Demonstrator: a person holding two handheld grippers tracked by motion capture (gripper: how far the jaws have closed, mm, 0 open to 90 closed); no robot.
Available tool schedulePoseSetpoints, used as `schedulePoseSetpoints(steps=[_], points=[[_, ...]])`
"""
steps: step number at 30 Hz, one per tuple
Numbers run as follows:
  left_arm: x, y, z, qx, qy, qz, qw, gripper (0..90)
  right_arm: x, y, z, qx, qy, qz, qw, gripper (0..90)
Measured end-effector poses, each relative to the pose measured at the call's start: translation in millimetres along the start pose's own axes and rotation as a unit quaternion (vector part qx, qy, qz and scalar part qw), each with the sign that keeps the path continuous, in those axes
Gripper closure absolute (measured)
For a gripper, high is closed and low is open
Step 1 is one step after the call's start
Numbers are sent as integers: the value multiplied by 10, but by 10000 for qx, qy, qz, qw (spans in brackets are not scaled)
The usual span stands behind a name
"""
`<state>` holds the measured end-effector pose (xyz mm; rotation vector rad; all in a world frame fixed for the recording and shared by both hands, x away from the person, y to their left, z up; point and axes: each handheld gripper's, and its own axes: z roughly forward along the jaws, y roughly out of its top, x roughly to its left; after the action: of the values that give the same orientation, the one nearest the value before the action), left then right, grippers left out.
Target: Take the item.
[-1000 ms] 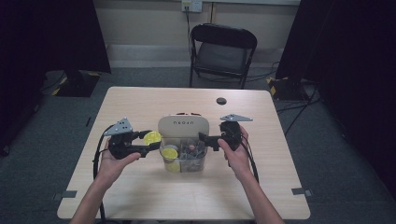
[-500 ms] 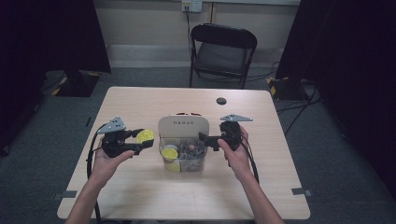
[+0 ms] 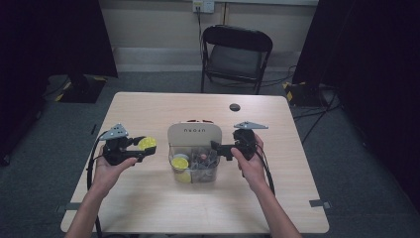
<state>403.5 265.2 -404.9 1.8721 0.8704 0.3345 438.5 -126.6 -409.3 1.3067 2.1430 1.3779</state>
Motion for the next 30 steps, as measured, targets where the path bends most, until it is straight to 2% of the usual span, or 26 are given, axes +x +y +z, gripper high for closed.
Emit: schedulePoseSetpoints(steps=[9,16,22,30], points=[[127,-112,39,182,161,-62,9997,383,-4,-1,2,12,10,-8,10000,0],[217,-204,68,229,247,-140,9993,383,-2,-2,2,13,2,-3,10000,0],[305,-317,125,409,337,-194,9984,383,3,-3,0,18,-18,-3,10000,0],[340,-399,237,531,357,-249,9976,383,3,-8,9,40,-14,-25,10000,0]])
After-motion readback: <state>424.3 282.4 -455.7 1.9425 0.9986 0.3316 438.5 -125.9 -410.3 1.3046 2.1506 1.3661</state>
